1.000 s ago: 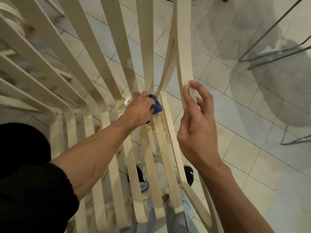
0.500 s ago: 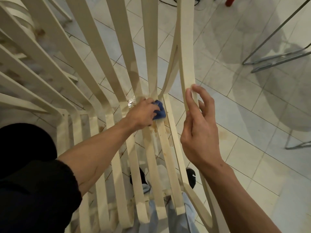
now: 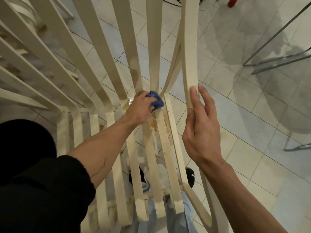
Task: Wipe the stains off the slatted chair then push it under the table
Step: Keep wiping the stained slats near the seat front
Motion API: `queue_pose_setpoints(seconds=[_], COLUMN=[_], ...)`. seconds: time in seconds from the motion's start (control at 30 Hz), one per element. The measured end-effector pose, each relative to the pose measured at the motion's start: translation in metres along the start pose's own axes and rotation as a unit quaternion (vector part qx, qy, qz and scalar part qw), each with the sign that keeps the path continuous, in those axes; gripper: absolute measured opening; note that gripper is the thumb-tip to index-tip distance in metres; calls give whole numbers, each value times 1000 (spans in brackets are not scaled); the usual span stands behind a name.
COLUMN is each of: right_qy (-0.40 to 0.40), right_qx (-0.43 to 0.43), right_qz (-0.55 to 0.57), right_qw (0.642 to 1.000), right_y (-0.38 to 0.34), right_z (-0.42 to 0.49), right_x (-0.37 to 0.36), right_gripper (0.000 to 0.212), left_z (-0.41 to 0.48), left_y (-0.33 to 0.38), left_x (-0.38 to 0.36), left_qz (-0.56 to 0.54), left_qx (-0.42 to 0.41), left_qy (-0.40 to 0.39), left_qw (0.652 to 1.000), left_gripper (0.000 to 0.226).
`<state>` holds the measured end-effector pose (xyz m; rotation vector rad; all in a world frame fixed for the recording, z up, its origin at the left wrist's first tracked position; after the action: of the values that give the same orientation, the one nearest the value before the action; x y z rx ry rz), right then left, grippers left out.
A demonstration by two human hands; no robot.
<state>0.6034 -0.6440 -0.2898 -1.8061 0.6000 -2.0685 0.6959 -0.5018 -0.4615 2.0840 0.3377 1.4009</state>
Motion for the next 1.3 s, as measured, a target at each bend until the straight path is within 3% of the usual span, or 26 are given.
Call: queue_pose_setpoints(seconds=[0.07, 0.13, 0.3, 0.5, 0.77, 1.0, 1.2, 1.3], right_qy=[3, 6, 6, 7, -12, -9, -7, -9], right_qx=[0, -3, -10, -11, -15, -16, -15, -17], right_qz=[1, 4, 6, 4, 28, 34, 55, 46], right_qw=[1000, 1000, 1000, 1000, 999, 999, 998, 999], right_y=[1, 1, 2, 0, 3, 5, 5, 6], right_z=[0, -1, -1, 0, -2, -1, -1, -2], right_x=[0, 0, 1, 1, -3, -2, -1, -2], right_gripper=[52, 53, 54, 53, 54, 56, 55, 54], left_z=[-1, -16, -33, 1, -43, -20, -76, -68], left_y=[2, 4, 10, 7, 15, 8, 31, 30], left_x=[-5, -23, -35, -17, -40, -28, -46, -44], left_qz=[7, 11, 21, 52, 20, 39, 37, 33], left_qx=[12, 3, -57, -5, -50, 12, -97, -107], left_qy=[0, -50, -109, -40, -117, -60, -130, -135], left_qw=[1000, 999, 992, 998, 992, 997, 986, 984], left_gripper=[25, 29, 33, 32, 31, 32, 36, 33])
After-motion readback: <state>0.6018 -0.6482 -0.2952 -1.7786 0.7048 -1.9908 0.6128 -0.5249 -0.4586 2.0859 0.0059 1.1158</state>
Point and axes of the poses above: each hand's wrist, its own z-axis towards the middle knuckle, its own x-axis out of the back of the hand, y = z × x, the point moved 10 cm from there along z, towards the middle knuckle, and after that the axes turned 8 degrees about -z, right-handed, at the moved point
